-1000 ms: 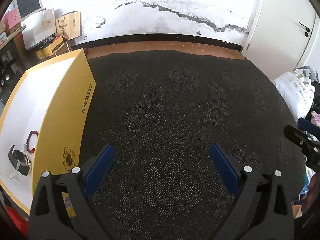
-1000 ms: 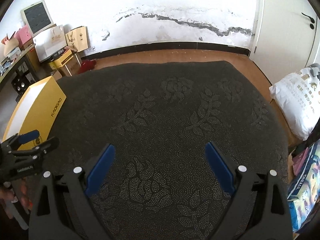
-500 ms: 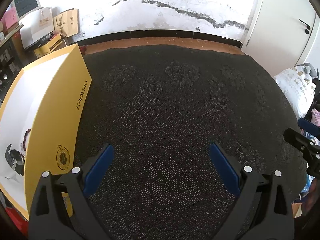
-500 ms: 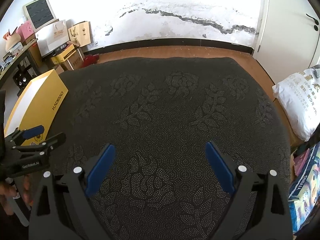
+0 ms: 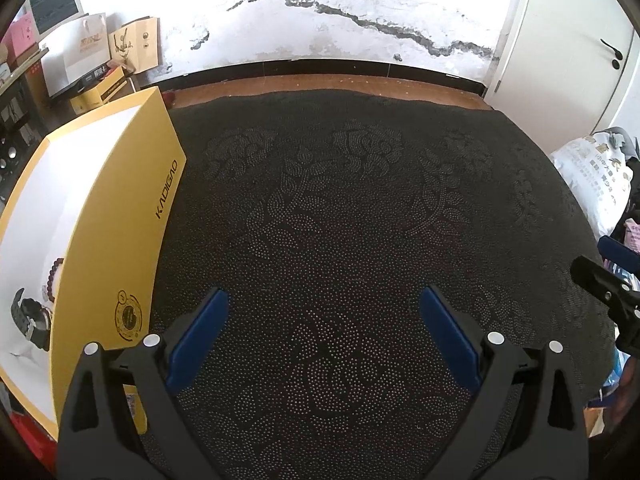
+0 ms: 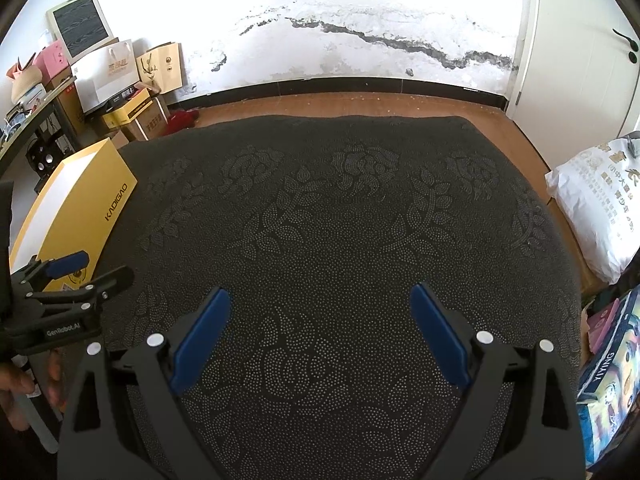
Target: Organize jewelry
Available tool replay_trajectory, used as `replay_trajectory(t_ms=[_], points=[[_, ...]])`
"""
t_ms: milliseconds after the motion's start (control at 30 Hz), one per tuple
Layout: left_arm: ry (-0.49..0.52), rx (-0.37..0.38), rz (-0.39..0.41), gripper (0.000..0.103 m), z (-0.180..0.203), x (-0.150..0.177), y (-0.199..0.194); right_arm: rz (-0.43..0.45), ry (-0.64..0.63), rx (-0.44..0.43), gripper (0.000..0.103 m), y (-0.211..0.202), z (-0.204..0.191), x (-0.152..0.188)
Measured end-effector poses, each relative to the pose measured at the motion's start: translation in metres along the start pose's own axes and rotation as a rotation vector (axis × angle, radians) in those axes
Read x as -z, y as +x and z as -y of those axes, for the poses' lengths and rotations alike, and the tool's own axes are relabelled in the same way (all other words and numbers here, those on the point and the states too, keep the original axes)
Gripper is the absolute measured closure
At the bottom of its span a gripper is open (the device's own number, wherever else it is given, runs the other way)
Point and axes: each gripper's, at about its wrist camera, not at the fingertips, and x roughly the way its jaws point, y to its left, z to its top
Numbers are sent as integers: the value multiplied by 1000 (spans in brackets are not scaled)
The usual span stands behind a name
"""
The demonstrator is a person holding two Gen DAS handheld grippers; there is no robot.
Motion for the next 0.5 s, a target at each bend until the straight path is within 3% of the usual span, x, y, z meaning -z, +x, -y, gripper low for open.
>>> replay_trajectory(t_ms=[500], points=[[-2,-2,-1,9,-2,0,-1,1,-5,1,14,-1,-1,-1]])
